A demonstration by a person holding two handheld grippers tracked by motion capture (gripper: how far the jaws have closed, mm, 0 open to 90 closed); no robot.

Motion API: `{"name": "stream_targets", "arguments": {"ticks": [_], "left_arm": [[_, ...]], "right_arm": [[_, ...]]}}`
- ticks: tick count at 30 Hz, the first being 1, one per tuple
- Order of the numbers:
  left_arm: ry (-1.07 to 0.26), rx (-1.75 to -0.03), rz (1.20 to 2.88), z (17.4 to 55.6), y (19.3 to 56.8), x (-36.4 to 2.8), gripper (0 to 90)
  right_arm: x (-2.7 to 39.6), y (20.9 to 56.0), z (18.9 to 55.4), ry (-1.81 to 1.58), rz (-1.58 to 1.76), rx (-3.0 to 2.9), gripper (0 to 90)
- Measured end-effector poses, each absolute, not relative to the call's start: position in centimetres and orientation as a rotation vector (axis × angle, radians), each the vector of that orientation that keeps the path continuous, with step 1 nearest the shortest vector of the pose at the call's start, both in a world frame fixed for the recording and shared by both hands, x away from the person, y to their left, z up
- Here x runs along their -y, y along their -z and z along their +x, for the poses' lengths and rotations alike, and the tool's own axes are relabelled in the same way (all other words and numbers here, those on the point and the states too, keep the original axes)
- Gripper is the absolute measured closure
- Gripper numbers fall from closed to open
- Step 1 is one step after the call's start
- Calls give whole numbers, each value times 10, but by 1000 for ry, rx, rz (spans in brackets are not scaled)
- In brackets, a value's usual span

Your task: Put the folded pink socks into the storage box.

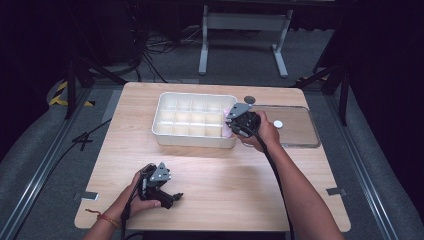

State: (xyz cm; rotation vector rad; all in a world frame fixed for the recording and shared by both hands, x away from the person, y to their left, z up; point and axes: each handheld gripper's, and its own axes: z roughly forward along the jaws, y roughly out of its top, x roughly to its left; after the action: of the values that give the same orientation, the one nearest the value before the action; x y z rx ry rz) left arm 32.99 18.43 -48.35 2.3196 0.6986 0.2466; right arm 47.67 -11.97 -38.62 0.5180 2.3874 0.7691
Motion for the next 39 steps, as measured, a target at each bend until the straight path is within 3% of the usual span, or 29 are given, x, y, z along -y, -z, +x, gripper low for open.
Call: {"name": "stream_targets", "arguments": {"ticks": [22,39], "left_arm": [[-245,-701,2319,330,484,-184,43],[-250,-703,2313,330,484,-184,43]], "right_arm": [[106,408,495,-593,474,-2630,722],[94,404,515,-428,499,-2797,725]]}}
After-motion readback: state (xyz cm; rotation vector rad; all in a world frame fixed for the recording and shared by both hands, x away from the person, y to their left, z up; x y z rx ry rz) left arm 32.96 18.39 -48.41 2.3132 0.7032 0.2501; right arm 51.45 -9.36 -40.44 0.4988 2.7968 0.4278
